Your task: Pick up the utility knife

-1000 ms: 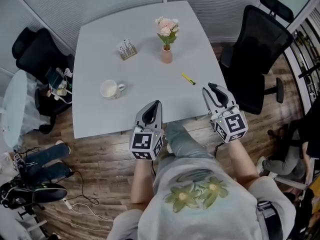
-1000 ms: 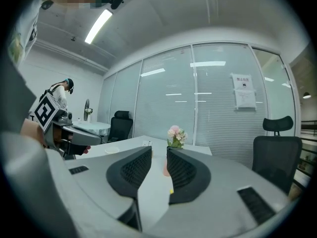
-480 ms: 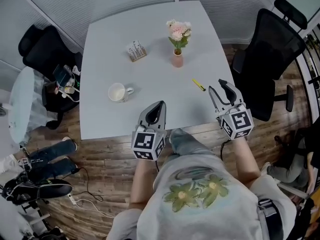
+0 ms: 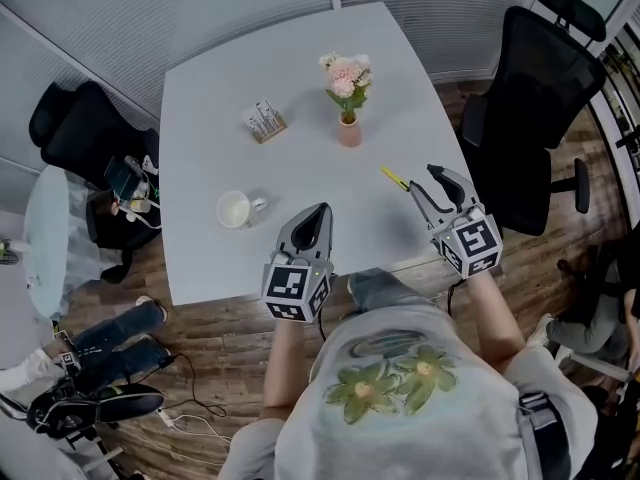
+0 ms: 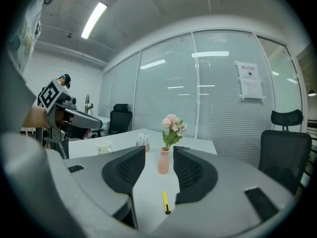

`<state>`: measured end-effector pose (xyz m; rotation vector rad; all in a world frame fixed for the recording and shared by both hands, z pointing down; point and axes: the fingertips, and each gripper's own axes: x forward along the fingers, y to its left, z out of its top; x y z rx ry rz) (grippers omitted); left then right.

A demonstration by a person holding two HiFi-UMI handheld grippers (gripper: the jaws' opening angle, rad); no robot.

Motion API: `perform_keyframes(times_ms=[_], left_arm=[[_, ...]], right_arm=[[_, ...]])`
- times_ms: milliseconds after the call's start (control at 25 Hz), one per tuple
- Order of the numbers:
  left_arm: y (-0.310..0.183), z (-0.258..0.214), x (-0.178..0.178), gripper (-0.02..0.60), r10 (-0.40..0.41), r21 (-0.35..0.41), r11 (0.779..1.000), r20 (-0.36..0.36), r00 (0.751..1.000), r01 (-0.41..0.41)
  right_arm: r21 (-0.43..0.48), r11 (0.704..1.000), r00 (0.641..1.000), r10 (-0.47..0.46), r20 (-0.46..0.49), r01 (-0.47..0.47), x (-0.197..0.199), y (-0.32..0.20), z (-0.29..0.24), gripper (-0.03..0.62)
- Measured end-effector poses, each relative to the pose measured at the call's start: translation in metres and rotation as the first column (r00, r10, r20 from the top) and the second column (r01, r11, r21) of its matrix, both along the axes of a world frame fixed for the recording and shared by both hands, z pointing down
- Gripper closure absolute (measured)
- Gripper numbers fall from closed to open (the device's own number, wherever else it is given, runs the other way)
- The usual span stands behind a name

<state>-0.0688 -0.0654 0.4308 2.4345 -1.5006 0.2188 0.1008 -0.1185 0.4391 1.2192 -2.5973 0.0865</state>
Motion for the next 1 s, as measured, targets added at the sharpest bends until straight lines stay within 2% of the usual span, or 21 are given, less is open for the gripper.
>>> perform_keyframes(times_ms=[520, 1000], left_arm=[[-0.02, 0.02, -0.014, 0.58, 0.02, -0.058, 0.998, 0.017, 1.0, -0.019], [-0.04, 0.039, -0.014, 0.58, 0.047, -0.099, 0.994, 0.014, 0.999, -0.045]], right_arm=[[-0.12, 0.992, 0.997, -0.042, -0.071, 0.033, -0.012, -0.023, 0.061, 0.41], [-0.244, 0.969, 0.981, -0.084, -0.177, 0.039, -0.01, -0.042, 0.132, 0.43]])
